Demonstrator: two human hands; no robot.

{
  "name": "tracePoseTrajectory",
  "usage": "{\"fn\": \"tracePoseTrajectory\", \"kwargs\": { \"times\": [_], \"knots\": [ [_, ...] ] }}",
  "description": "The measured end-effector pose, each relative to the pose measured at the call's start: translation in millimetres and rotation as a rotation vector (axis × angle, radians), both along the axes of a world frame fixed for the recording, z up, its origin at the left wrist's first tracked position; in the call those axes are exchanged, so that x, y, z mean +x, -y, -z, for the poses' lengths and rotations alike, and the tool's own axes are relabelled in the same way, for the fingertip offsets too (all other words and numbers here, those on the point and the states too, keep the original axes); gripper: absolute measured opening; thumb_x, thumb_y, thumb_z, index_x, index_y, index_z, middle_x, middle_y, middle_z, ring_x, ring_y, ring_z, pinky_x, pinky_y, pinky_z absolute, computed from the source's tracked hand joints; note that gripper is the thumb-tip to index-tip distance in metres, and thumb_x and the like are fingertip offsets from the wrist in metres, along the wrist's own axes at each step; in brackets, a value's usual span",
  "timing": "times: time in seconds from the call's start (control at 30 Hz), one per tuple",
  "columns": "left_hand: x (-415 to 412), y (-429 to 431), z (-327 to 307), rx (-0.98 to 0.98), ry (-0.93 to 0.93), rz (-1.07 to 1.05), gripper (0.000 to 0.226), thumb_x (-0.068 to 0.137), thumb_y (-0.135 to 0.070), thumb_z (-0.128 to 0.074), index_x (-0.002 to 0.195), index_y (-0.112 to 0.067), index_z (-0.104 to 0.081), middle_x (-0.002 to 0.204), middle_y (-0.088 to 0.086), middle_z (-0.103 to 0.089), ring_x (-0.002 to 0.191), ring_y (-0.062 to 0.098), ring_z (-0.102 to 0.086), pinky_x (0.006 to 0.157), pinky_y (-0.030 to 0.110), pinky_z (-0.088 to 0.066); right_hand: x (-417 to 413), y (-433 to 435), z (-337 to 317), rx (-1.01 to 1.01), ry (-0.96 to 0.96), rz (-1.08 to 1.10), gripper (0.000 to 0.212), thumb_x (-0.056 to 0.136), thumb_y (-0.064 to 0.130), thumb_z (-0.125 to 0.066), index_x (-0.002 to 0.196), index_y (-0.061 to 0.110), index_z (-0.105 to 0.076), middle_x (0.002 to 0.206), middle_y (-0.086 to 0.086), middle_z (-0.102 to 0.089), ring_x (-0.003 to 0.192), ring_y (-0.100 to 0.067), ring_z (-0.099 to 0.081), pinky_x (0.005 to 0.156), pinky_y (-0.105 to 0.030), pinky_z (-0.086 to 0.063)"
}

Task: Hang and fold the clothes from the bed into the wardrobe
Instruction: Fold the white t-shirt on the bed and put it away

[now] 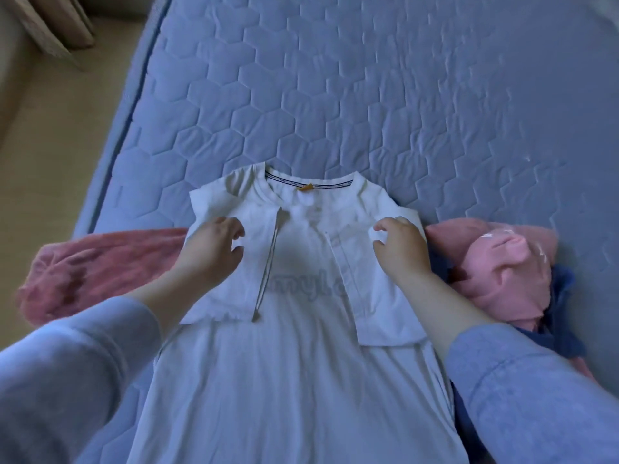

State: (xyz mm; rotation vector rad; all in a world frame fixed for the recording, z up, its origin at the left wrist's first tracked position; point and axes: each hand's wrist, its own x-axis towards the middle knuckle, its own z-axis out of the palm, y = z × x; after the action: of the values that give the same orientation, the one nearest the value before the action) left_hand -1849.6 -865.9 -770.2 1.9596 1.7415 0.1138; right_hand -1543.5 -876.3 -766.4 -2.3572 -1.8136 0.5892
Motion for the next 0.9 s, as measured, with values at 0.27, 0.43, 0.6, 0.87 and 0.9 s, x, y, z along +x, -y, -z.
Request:
{"fn": "tracePoseTrajectory", "kwargs": {
  "times": [0.27,0.43,0.6,0.87,0.9],
  "knots": [
    [-8,-65,36,-0.012,-0.134,-0.034,0.041,0.091,-0.014,-0.059,0.130,-0.004,-0.049,0.133,0.016,-0.044,0.119,0.038,-0.043,0.096,0.047,-0.042,15,-51,23,-0.137,0.178,-0.131,0.055,0.089,0.017,-0.062,0.139,0.013,-0.039,0.141,-0.009,-0.043,0.125,-0.029,-0.046,0.102,-0.037,-0.037],
    [-19,-95,49,0.057,-0.211,-0.091,0.066,0.079,-0.018,-0.075,0.135,-0.007,-0.044,0.138,0.018,-0.042,0.124,0.040,-0.040,0.099,0.047,-0.037,23,-59,42,-0.106,0.152,-0.128,0.089,0.080,0.033,-0.074,0.149,0.013,-0.023,0.149,-0.010,-0.033,0.135,-0.028,-0.034,0.108,-0.037,-0.027],
    [-19,-107,57,-0.063,-0.304,-0.057,0.076,0.074,-0.029,-0.079,0.136,-0.010,-0.039,0.129,0.017,-0.051,0.122,0.037,-0.041,0.096,0.043,-0.037,30,-68,50,-0.231,0.227,-0.031,0.120,0.066,0.056,-0.079,0.153,0.015,-0.006,0.151,-0.011,-0.034,0.139,-0.027,-0.034,0.114,-0.050,-0.022],
    [-22,-105,37,0.062,-0.250,-0.062,0.017,0.077,-0.020,-0.071,0.090,-0.017,-0.060,0.090,0.010,-0.064,0.088,0.034,-0.055,0.064,0.032,-0.034,36,-72,31,-0.206,0.250,-0.102,0.040,0.074,0.033,-0.077,0.109,0.021,-0.060,0.120,-0.007,-0.057,0.110,-0.027,-0.055,0.087,-0.032,-0.041],
    [-24,-105,33,0.074,-0.251,-0.056,0.017,0.078,-0.021,-0.071,0.083,-0.018,-0.055,0.084,0.008,-0.062,0.081,0.032,-0.053,0.062,0.032,-0.033,37,-72,28,-0.216,0.251,-0.094,0.045,0.073,0.033,-0.078,0.111,0.022,-0.057,0.121,-0.007,-0.053,0.111,-0.028,-0.054,0.085,-0.032,-0.040]
  ]
}}
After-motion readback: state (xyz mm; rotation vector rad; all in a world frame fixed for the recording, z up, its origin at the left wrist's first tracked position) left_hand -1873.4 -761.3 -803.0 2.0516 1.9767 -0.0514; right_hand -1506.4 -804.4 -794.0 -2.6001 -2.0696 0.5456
